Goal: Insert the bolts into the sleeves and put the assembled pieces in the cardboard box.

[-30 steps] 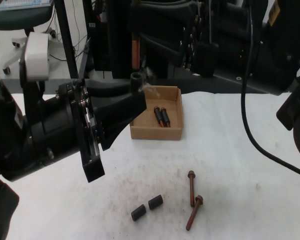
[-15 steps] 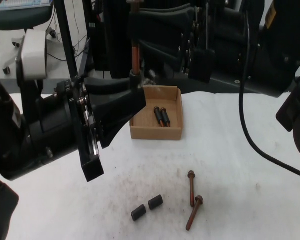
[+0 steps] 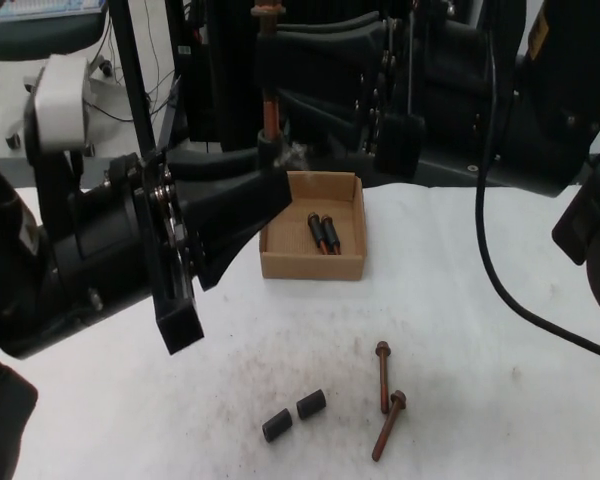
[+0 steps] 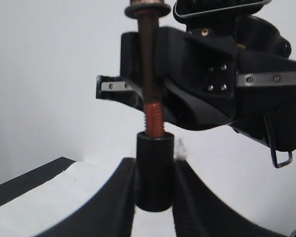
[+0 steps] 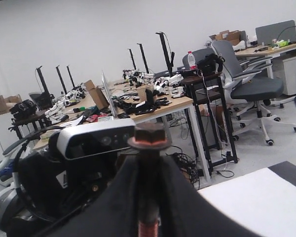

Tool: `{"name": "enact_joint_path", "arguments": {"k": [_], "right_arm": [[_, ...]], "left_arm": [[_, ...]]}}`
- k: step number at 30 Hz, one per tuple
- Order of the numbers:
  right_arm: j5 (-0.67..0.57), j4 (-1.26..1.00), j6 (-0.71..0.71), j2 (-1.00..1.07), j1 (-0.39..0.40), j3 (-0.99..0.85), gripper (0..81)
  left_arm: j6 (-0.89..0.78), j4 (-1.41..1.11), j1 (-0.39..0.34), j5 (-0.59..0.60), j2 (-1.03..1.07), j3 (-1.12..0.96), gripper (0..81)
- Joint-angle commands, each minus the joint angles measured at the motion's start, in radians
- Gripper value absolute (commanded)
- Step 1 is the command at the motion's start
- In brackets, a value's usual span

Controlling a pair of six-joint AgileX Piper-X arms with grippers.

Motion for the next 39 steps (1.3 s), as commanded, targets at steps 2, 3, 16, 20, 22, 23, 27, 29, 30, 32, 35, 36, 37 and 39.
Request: {"name": "enact_joint_path", "arguments": {"k": [2, 3, 16, 20, 22, 23, 27, 29, 30, 32, 35, 36, 37, 39], "right_arm": [[0.004, -0.003, -0.010, -0.004, -0.001, -0.014, 0.8], [0.004, -0.003, -0.010, -0.004, -0.001, -0.014, 0.8], [-0.022, -0.003, -0.009, -0.004, -0.001, -0.014, 32.3], [-0.018, -0.003, -0.001, -0.004, -0.001, -0.014, 42.4], [-0.018, -0.003, -0.001, -0.004, -0.001, -0.014, 42.2], [-0.018, -0.003, -0.001, -0.004, -0.003, -0.014, 42.3], [-0.018, -0.006, -0.001, -0.004, -0.010, -0.014, 42.3], [-0.018, -0.006, -0.001, -0.004, -0.022, -0.014, 42.3], [-0.018, -0.006, -0.001, -0.004, -0.030, -0.014, 42.3], [-0.013, -0.006, -0.001, -0.004, -0.051, -0.014, 42.3], [-0.010, -0.049, 0.045, -0.008, -0.086, -0.015, 42.3], [-0.010, -0.071, 0.061, -0.008, -0.099, -0.015, 42.3], [0.002, -0.086, 0.080, -0.011, -0.114, -0.015, 41.4], [0.010, -0.098, 0.113, -0.014, -0.144, -0.015, 34.9]], "left_arm": [[-0.063, -0.097, 0.009, -0.066, -0.004, -0.005, 0.4], [-0.069, -0.104, 0.011, -0.077, -0.004, -0.005, 0.4], [-0.075, -0.115, 0.018, -0.073, -0.004, -0.005, 0.4], [-0.075, -0.115, 0.018, -0.073, -0.004, -0.005, 0.4], [-0.075, -0.115, 0.018, -0.073, -0.004, -0.005, 0.4], [-0.075, -0.115, 0.018, -0.073, -0.004, -0.005, 0.4], [-0.075, -0.115, 0.018, -0.073, -0.004, -0.005, 0.4], [-0.075, -0.111, 0.018, -0.073, -0.004, -0.005, 0.4], [-0.075, -0.103, 0.018, -0.073, -0.004, -0.005, 0.4], [-0.073, -0.065, 0.018, -0.073, -0.004, -0.005, 0.4], [-0.062, 0.087, 0.018, -0.083, -0.004, -0.008, 0.4], [-0.037, 0.152, 0.018, -0.098, -0.004, -0.012, 0.4], [-0.005, 0.220, 0.018, -0.106, -0.004, -0.017, 0.4], [0.070, 0.365, 0.018, -0.163, 0.003, -0.045, 0.4]]}}
